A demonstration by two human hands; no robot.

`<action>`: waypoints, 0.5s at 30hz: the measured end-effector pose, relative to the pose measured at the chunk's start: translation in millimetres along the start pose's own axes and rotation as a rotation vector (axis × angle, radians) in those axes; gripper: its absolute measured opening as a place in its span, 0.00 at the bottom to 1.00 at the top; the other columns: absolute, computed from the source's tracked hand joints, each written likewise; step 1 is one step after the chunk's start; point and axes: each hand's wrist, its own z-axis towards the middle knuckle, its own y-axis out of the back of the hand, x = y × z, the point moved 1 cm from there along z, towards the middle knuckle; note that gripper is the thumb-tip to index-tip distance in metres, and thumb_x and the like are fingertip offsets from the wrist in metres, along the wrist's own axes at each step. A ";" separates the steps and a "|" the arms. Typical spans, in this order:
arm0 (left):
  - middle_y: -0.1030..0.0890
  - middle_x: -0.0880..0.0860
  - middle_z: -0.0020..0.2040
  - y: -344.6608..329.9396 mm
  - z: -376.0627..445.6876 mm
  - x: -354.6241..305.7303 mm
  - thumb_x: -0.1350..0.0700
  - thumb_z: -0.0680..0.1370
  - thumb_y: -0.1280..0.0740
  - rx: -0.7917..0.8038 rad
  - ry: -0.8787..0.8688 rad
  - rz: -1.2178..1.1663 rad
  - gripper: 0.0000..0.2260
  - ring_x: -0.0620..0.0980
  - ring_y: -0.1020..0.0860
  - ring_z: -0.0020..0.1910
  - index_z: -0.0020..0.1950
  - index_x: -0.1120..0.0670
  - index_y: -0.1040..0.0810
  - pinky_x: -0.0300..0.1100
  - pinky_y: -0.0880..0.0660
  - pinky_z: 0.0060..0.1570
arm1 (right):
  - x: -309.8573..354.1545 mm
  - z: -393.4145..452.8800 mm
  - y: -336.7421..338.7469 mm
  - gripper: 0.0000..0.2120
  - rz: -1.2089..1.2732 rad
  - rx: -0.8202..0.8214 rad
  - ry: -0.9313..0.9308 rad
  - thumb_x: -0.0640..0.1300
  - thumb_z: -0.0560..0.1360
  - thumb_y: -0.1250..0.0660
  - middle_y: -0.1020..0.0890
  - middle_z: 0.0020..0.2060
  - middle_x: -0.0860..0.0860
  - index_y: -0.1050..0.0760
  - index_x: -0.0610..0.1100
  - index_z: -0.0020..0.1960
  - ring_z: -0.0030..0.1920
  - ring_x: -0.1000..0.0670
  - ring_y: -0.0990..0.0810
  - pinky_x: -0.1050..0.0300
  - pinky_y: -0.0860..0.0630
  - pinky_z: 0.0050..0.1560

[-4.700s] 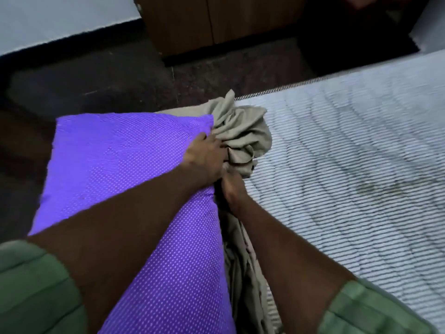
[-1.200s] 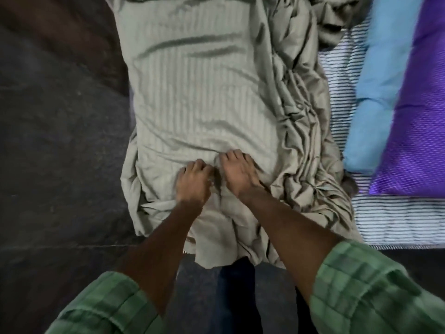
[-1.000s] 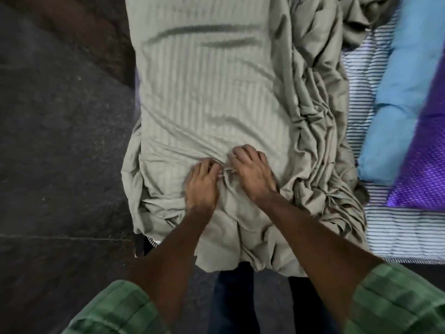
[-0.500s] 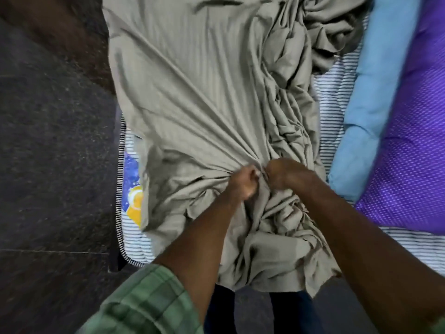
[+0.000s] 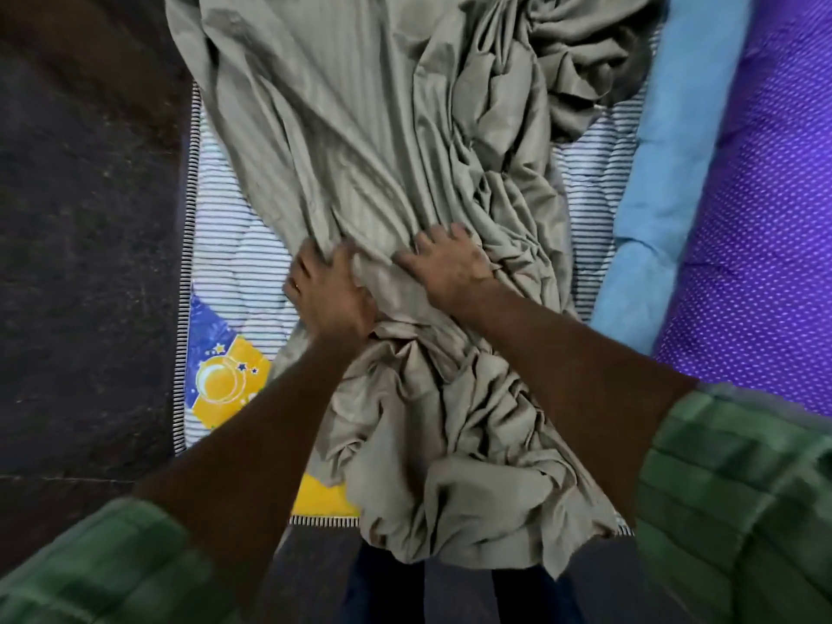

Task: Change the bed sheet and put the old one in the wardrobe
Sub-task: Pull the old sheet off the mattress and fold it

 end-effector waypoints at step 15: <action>0.16 0.45 0.49 -28.8 13.1 -75.2 0.57 0.71 0.31 0.438 -0.421 -0.396 0.14 0.49 0.17 0.49 0.56 0.50 0.14 0.32 0.26 0.45 | -69.7 36.9 22.4 0.24 -0.196 -0.175 0.054 0.48 0.74 0.35 0.27 0.67 0.44 0.31 0.48 0.69 0.63 0.40 0.27 0.42 0.30 0.57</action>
